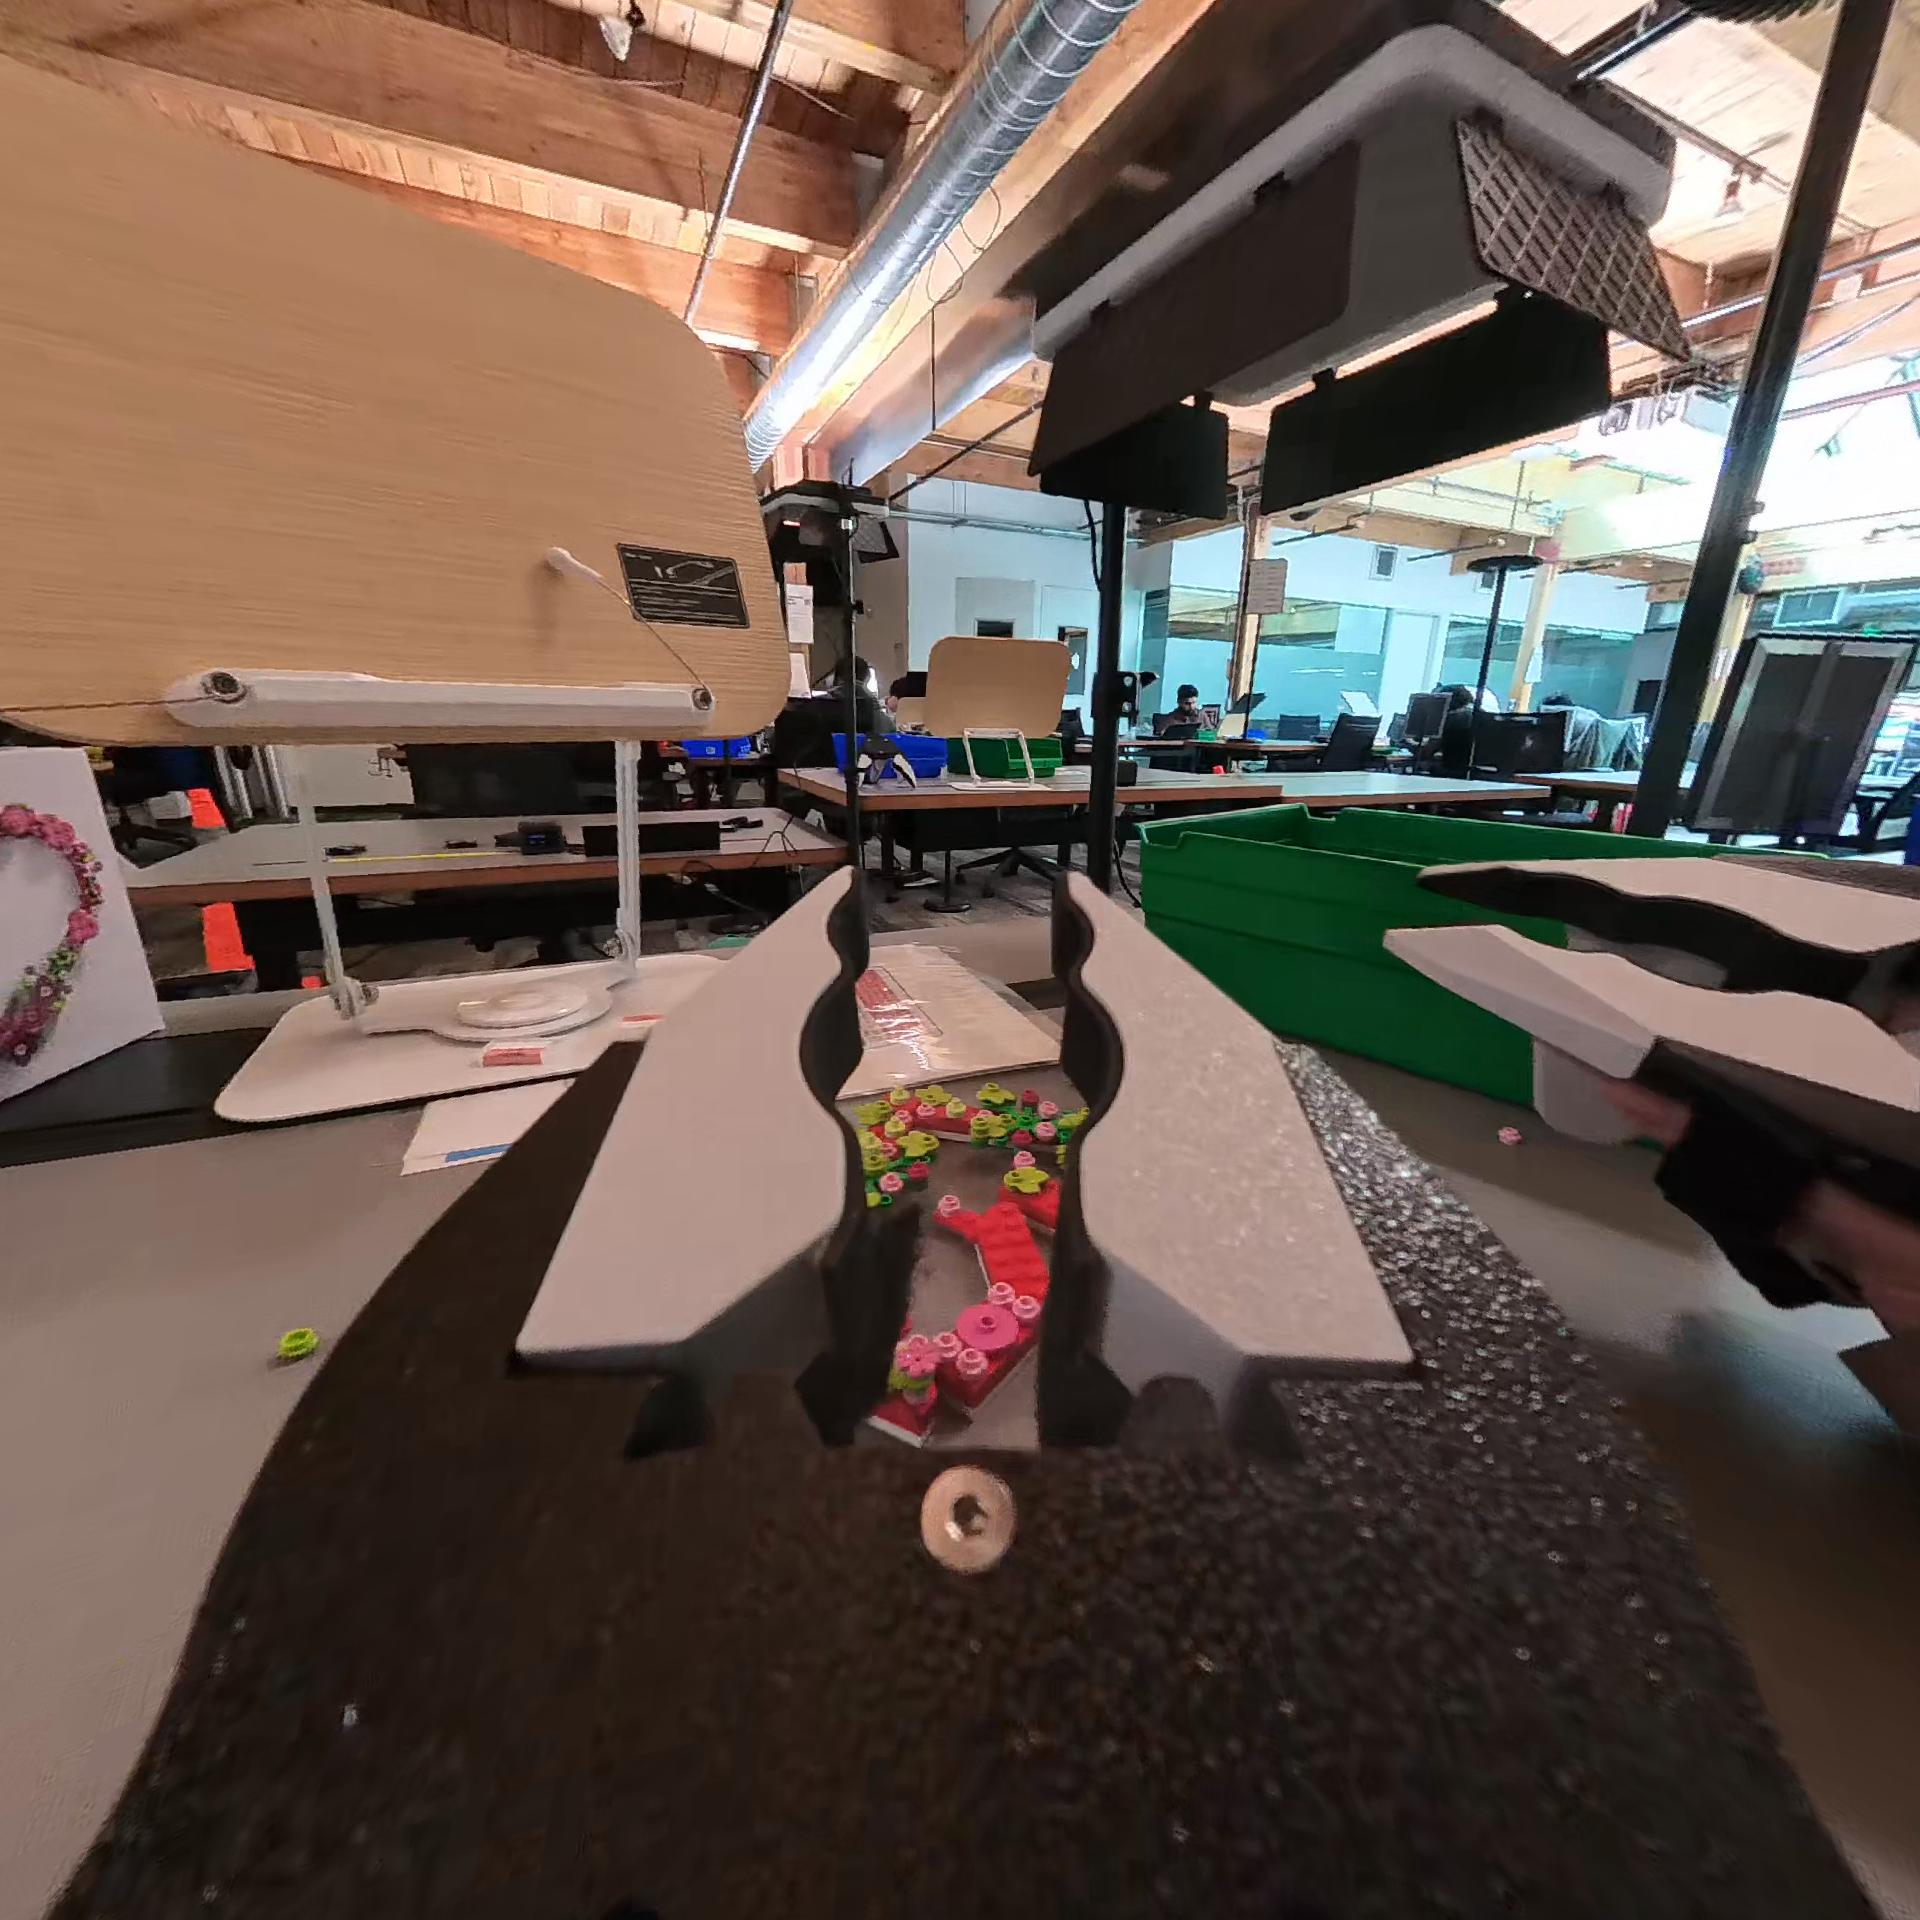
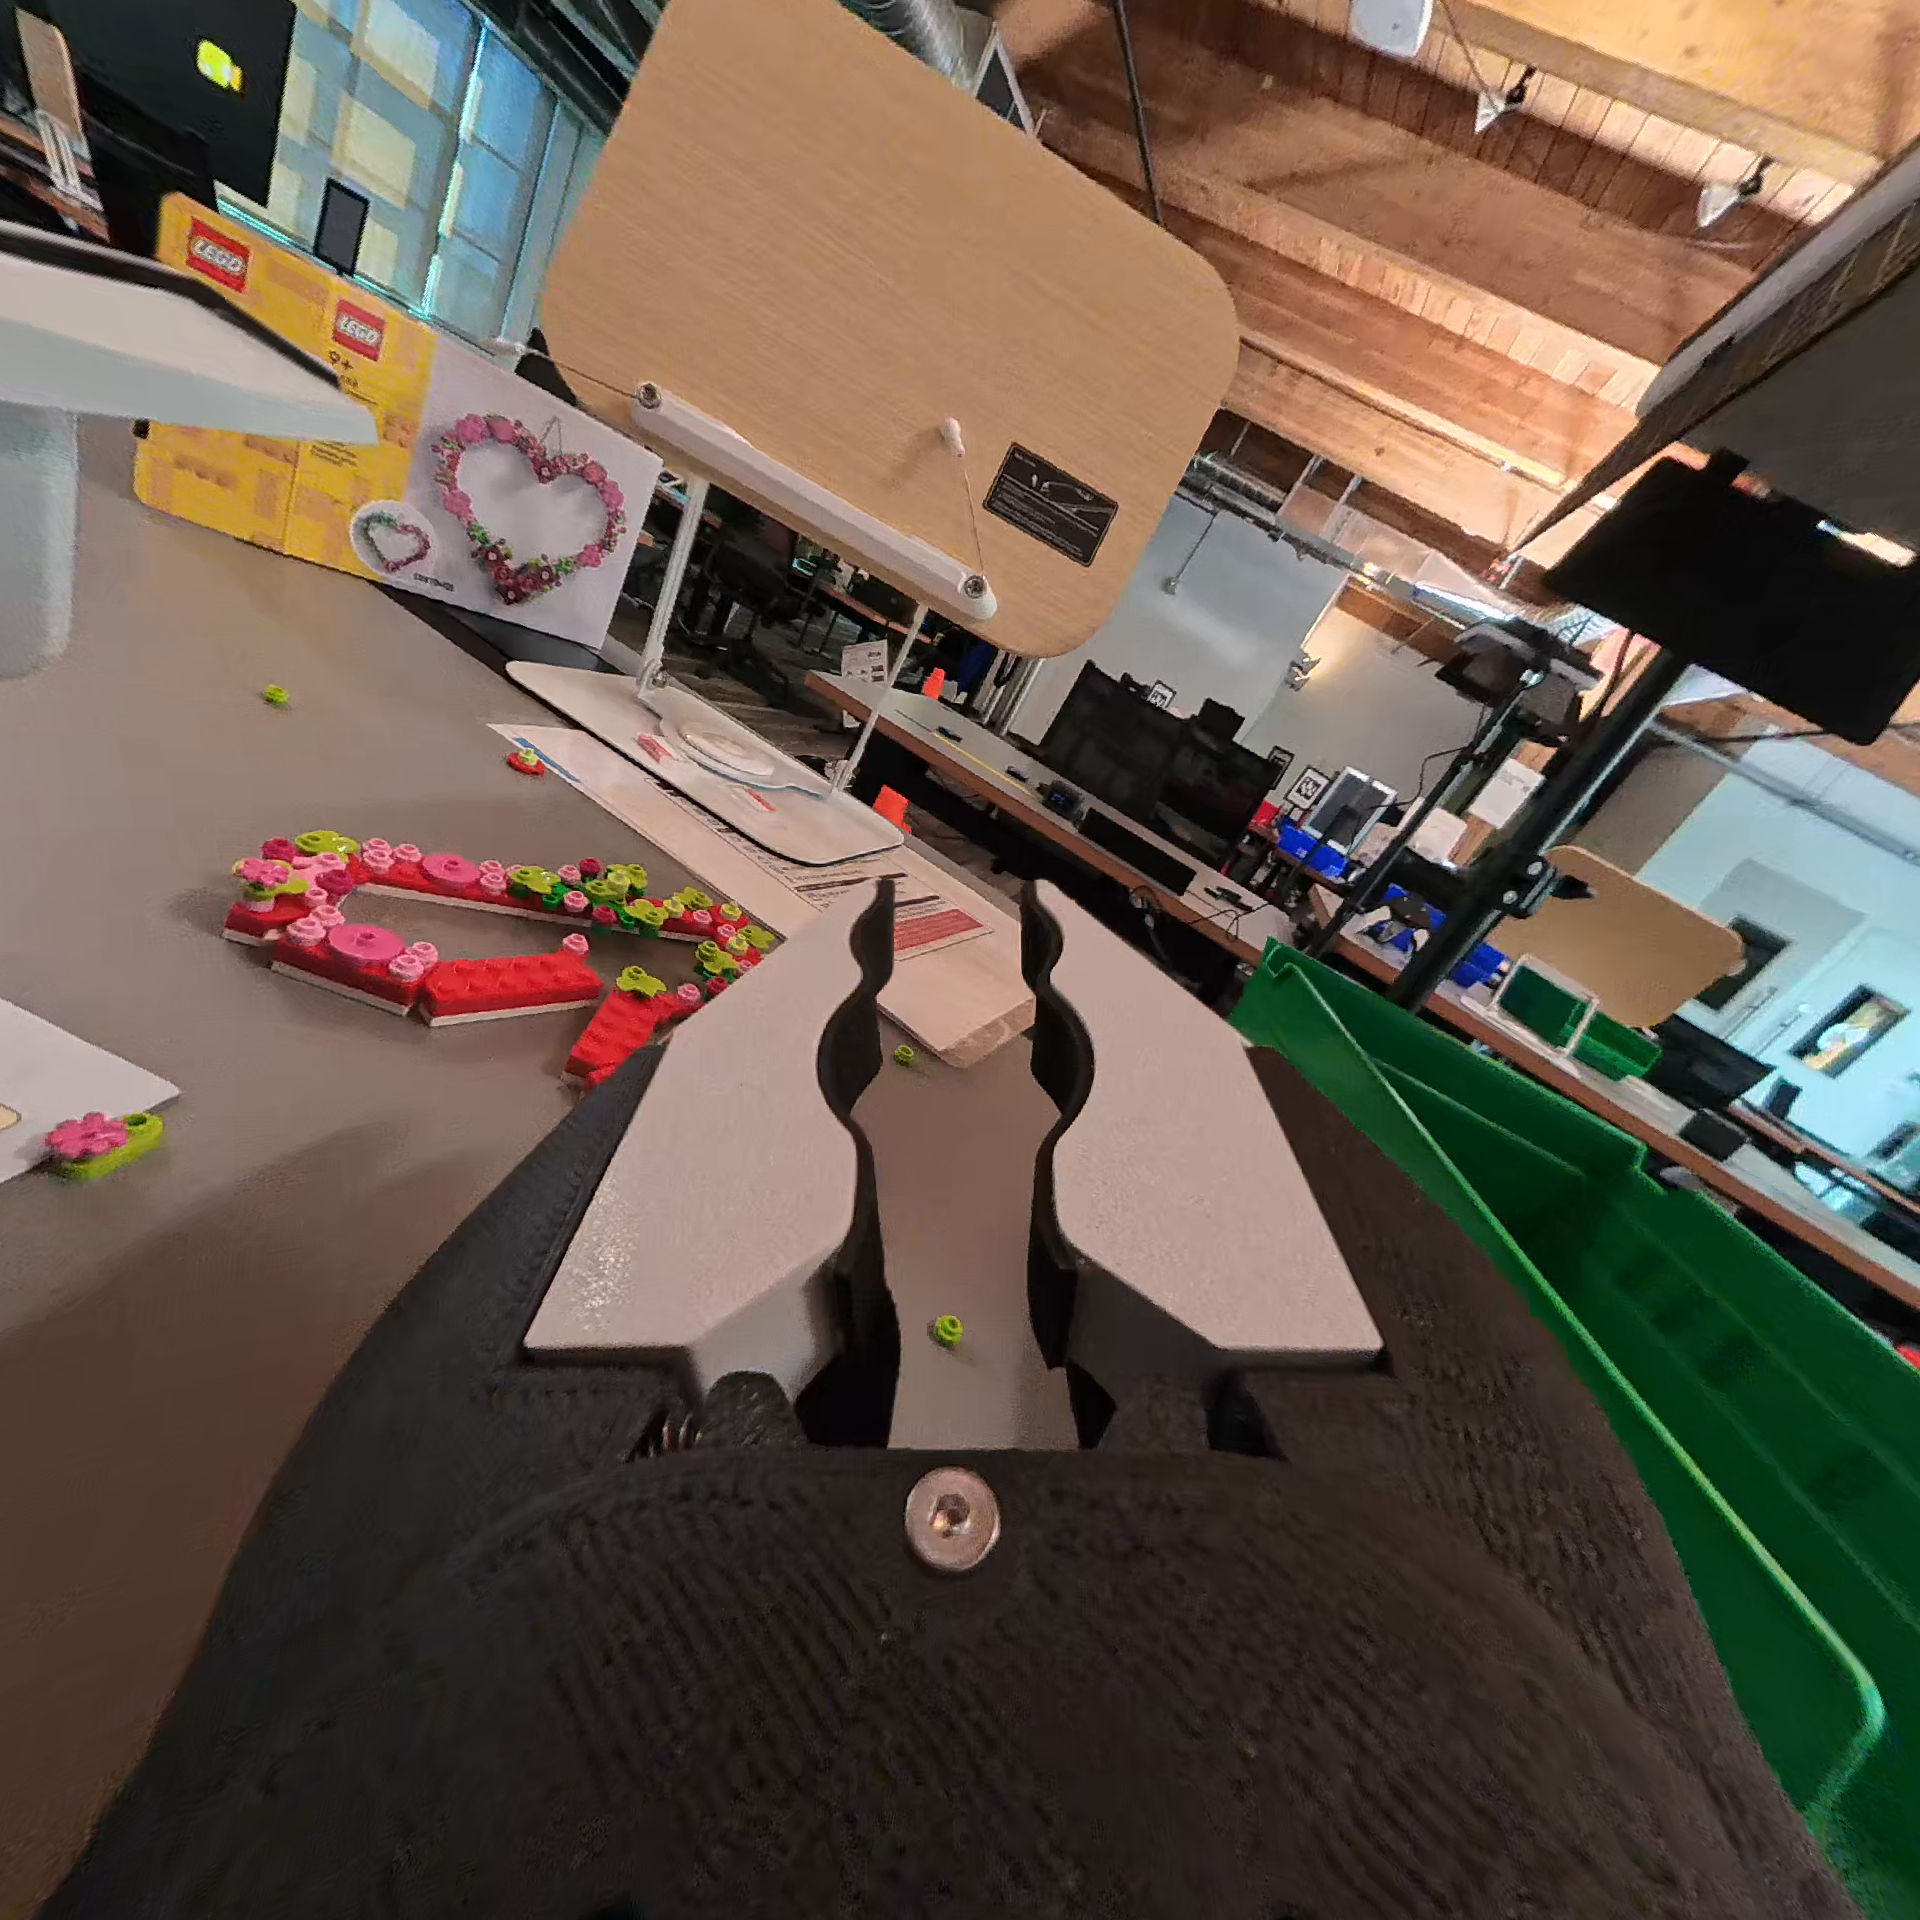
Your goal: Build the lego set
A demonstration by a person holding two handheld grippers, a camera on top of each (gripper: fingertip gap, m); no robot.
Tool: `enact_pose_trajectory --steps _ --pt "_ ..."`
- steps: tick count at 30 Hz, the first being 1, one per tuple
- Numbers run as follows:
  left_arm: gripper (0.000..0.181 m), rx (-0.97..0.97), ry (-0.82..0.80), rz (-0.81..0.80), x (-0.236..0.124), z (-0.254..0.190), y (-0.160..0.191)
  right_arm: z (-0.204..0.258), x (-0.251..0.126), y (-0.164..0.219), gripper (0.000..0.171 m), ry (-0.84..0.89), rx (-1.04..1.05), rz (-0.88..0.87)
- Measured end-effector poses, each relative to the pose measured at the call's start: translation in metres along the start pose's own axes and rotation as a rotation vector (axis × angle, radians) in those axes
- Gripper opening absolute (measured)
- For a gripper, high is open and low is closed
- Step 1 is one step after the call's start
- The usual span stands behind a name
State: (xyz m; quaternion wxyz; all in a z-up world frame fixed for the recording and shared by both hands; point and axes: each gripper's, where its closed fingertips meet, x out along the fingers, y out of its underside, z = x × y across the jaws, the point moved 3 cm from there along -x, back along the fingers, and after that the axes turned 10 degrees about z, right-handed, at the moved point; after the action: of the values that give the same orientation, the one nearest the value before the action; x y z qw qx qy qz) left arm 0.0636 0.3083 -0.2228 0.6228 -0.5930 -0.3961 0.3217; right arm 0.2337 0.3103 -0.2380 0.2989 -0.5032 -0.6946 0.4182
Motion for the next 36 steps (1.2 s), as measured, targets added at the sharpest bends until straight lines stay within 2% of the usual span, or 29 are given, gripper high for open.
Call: enact_pose_trajectory --steps 11,15,18,21,23,26,32,36 --pt "0.037 0.019 0.001 -0.017 -0.002 0.002 -0.006 0.000 -0.007 -0.004 0.017 -0.017 0.029 0.024" --pt "0.030 0.063 0.136 0.019 0.000 -0.017 -0.008 -0.009 -0.008 -0.007 0.016 0.060 -0.012 0.007" --pt "0.024 0.164 0.224 0.145 0.009 -0.029 0.000 -0.020 -0.008 -0.001 0.016 0.088 0.028 0.016" --pt "0.031 0.223 0.370 0.410 0.014 -0.051 0.019 -0.026 -0.014 0.001 0.016 0.085 0.063 0.006" --pt "0.021 0.258 0.484 0.589 0.009 -0.067 0.036 -0.021 -0.017 0.006 0.015 0.031 -0.011 0.021" --pt "0.025 0.264 0.567 0.777 0.005 -0.083 0.060 -0.018 -0.021 0.015 0.013 -0.034 -0.147 0.025" --pt "0.029 0.316 0.599 1.008 0.013 -0.095 0.096 -0.022 -0.013 0.021 0.013 -0.148 -0.076 0.002" --pt "0.028 0.325 0.618 0.997 0.022 -0.097 0.102 -0.020 -0.013 0.020 0.012 -0.181 -0.051 -0.013"
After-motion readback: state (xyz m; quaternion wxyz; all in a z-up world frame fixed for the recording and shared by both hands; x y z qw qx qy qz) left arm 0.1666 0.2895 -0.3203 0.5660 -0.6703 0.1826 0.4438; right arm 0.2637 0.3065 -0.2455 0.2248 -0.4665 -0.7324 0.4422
